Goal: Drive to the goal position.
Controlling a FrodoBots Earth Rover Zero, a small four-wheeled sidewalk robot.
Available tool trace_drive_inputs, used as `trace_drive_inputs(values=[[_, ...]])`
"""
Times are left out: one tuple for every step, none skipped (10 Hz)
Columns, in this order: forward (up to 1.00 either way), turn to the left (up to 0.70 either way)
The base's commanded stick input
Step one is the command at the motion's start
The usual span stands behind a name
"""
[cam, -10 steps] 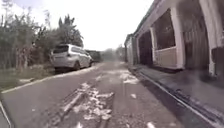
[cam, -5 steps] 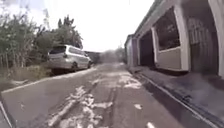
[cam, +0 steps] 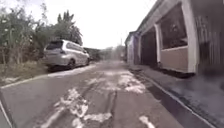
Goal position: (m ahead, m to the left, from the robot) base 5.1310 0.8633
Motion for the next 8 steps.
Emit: trace_drive_inputs(values=[[0.7, 0.01], [0.7, 0.01], [0.7, 0.01], [0.7, 0.01], [0.7, 0.01], [0.7, 0.01], [0.7, 0.01], [0.7, 0.01]])
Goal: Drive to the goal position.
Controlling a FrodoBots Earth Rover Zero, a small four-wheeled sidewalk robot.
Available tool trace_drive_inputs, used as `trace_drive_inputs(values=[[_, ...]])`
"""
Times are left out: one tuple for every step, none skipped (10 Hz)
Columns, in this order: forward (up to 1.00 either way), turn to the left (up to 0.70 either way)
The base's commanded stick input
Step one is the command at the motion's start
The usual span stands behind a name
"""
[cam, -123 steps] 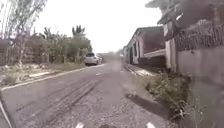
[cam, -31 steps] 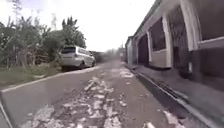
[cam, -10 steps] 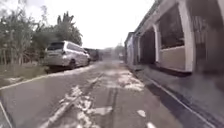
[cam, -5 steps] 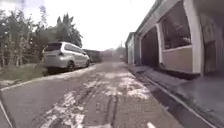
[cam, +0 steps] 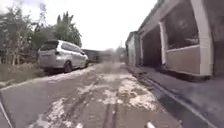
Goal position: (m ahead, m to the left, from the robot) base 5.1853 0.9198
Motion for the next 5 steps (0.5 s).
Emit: trace_drive_inputs(values=[[0.7, 0.01], [0.7, 0.01], [0.7, 0.01], [0.7, 0.01], [0.7, 0.01]])
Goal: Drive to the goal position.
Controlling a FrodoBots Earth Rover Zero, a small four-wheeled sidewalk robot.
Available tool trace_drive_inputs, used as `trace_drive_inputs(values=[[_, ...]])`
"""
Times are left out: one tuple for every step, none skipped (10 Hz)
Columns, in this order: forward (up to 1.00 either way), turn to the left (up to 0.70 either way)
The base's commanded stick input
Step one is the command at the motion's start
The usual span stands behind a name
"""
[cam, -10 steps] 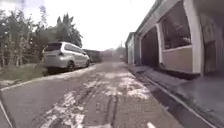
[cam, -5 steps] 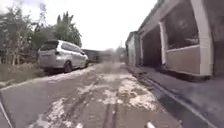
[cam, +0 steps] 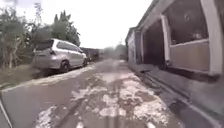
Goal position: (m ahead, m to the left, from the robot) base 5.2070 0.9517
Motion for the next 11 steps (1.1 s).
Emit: trace_drive_inputs(values=[[0.7, 0.01], [0.7, 0.01], [0.7, 0.01], [0.7, 0.01], [0.7, 0.01], [0.7, 0.01], [0.7, 0.01], [0.7, 0.01], [0.7, 0.01], [0.7, 0.01], [0.7, 0.01]])
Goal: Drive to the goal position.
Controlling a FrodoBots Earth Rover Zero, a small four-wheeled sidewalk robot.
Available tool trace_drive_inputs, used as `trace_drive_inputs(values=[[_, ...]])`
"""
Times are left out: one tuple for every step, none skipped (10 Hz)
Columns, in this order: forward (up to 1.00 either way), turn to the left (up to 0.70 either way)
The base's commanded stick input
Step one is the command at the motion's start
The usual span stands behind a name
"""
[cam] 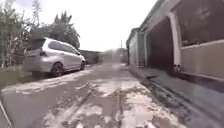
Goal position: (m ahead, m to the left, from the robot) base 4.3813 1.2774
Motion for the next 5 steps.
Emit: trace_drive_inputs(values=[[0.7, 0.01], [0.7, 0.01], [0.7, 0.01], [0.7, 0.01], [0.7, 0.01]])
